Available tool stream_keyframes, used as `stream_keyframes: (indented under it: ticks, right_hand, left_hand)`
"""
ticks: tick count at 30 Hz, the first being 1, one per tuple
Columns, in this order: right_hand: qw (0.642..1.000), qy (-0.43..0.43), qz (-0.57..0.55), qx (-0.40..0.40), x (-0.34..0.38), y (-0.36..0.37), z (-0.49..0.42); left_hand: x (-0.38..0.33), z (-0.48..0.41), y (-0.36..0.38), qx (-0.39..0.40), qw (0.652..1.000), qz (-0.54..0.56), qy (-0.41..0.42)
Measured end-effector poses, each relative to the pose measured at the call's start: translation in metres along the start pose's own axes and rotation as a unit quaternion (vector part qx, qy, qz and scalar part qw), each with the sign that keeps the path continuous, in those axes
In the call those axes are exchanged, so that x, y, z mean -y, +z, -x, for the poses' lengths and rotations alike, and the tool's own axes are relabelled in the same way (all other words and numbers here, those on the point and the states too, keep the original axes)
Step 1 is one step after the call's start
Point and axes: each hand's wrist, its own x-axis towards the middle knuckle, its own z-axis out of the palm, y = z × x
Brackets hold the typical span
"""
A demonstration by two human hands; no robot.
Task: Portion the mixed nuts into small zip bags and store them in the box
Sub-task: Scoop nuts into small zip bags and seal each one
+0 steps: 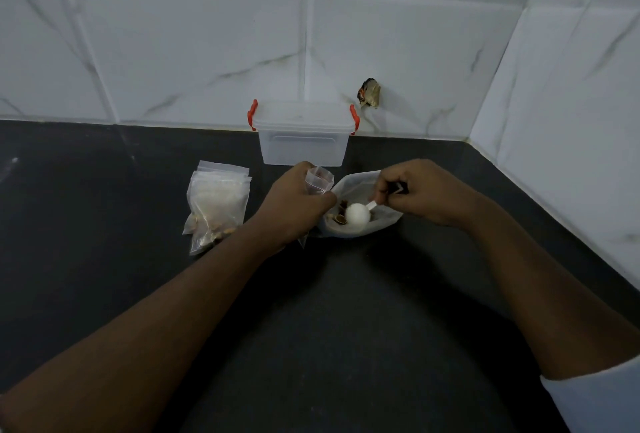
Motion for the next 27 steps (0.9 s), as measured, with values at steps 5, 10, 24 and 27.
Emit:
stream_keyframes:
  ticks: [5,10,24,27]
  right_hand:
    - [0.997,-0.008,0.031,-0.077,0.003,-0.001,-0.002]
    - [0.996,0.022,0.038,-0.072,0.004,-0.015,0.007]
    - [0.966,0.117,-0.219,-0.064,0.026,0.012,-0.002]
    - [0.957,0.134,-0.244,-0.084,0.026,0.015,-0.003]
  left_hand:
    - [0.000,0.001,0.000,-0.004,1.000,0.007,0.005]
    - [-0.001,0.001,0.000,-0.003,1.000,0.002,-0.001]
    - [0.001,0.001,0.000,-0.012,1.000,0.012,-0.001]
    - [0.001,0.000,0.000,-0.013,1.000,0.011,-0.004]
